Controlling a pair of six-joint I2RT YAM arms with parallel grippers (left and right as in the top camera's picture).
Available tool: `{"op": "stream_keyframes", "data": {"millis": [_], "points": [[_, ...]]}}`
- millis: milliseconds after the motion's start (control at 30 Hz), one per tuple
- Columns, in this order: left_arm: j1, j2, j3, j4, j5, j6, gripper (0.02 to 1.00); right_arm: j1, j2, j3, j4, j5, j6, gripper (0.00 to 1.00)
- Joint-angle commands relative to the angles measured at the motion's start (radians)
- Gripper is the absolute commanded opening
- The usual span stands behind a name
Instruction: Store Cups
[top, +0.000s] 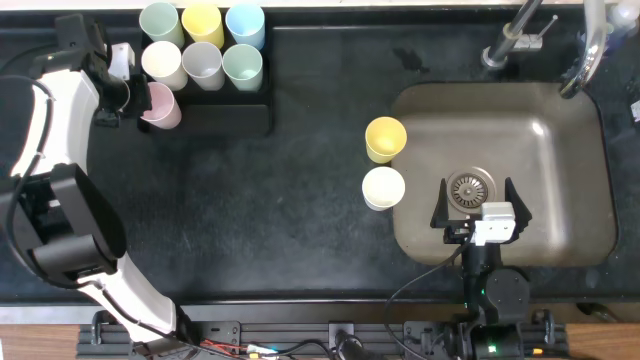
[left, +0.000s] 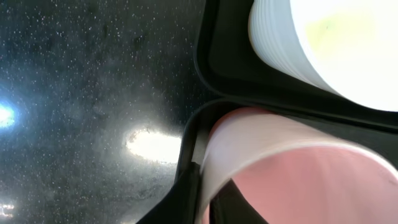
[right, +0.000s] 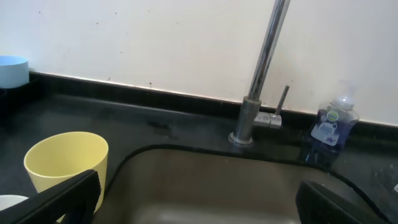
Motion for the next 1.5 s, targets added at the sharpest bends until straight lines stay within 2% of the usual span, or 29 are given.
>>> {"op": "stream_keyframes", "data": {"millis": [33,167,400,567,667,900,1100,1333,1500], "points": [[-0.002,0.011,-0.002,0.004,0.016,-0.007,0.213,-0.006,-0.010,-0.013,0.005,0.004,-0.003,0.998],[-0.003,-0.012,-0.001,0.000,0.016,-0.007,0.336,-0.006,-0.010,-0.013,0.005,0.004,-0.003,0.998],[-0.009,-0.200,-0.001,-0.025,0.016,-0.056,0.711,-0.006,-0.010,-0.013,0.005,0.004,-0.003,0.993],[-0.058,-0.365,0.020,-0.029,0.017,-0.166,0.844,-0.006,-0.010,-0.013,0.005,0.004,-0.003,0.996],[-0.162,-0.410,0.078,-0.031,0.011,-0.194,0.897,-0.006,-0.010,-0.013,0.005,0.004,-0.003,0.996],[-0.552,-0.351,0.215,-0.046,-0.131,-0.374,0.945,-0.006,-0.010,-0.013,0.005,0.004,-0.003,0.996],[-0.802,-0.203,0.232,-0.048,-0.105,-0.539,0.943,-0.006,-0.010,-0.013,0.005,0.004,-0.003,0.996],[-0.936,-0.047,0.264,-0.048,0.016,-0.607,0.943,-0.006,-0.010,-0.013,0.005,0.004,-0.003,0.998],[-0.978,0.028,0.302,-0.057,0.016,-0.616,0.928,-0.006,-0.010,-0.013,0.005,0.004,-0.003,0.993]]}}
